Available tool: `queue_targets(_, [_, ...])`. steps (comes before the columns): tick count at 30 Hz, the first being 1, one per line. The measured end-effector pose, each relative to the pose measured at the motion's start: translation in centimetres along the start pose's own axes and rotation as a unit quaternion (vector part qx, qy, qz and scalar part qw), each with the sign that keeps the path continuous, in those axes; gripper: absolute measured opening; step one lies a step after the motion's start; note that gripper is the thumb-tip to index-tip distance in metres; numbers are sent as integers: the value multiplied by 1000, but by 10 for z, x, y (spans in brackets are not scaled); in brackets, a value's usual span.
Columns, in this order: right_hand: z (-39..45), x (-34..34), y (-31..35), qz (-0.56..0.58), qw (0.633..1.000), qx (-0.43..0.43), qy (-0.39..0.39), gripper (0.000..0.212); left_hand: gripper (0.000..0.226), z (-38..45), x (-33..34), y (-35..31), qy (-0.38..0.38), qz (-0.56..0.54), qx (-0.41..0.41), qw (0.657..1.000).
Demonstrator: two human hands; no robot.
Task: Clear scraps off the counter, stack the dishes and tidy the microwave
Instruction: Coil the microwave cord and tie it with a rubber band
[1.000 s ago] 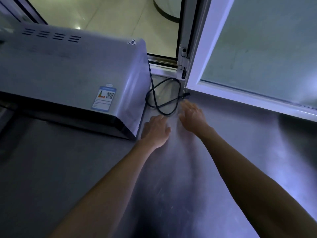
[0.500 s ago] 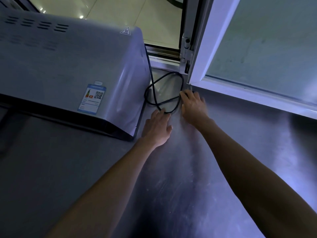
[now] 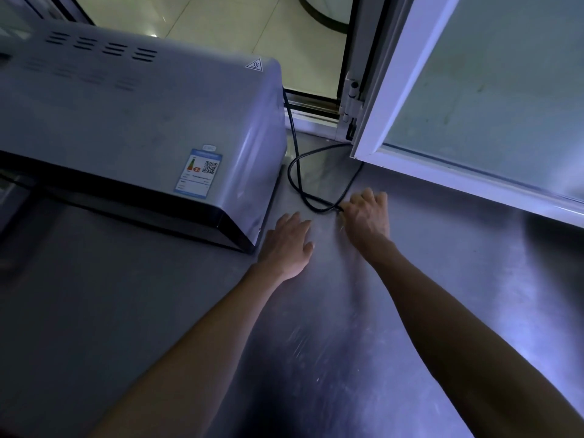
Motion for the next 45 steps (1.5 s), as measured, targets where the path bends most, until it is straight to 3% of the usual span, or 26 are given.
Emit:
queue_targets(11, [-138,-16,23,172,976,90,-101,15,52,-73,-4,-8,-35,-94,26,995])
queue_targets(18, [-215,-39,52,241,952,80,-173,7,54,-138,-6,-15,-101,-181,45,977])
queue_targets(22, [-247,-39,72,261,946,55,-186,3,38,-166,-10,-21,-123,-309,38,942])
queue_targets(26, [-275,-29,88,284,940,43,-184,3,21,-190,-14,-26,-169,-430,46,886])
queue_targets(29, [-287,-22,93,303,937,27,-174,4,10,-201,-17,-25,-203,-452,61,866])
queue_targets(33, [-290,-20,88,371,921,-1,-118,17,15,-219,-19,-26,-196,-442,110,868])
queue_targets(38, [-269,-31,54,447,884,56,-124,43,21,-248,-27,-16,-214,-402,162,876])
queue_targets(45, [-219,-51,60,473,877,61,-58,72,11,-279,-36,22,-225,-416,147,869])
Point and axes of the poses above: each hand's wrist, its own z-axis towards the middle knuckle, its own x-axis out of the palm, y = z × x, the point moved 3 cm from there along z, towards the middle knuckle, and after that the axes turned 9 degrees about y, right-handed, at the moved point
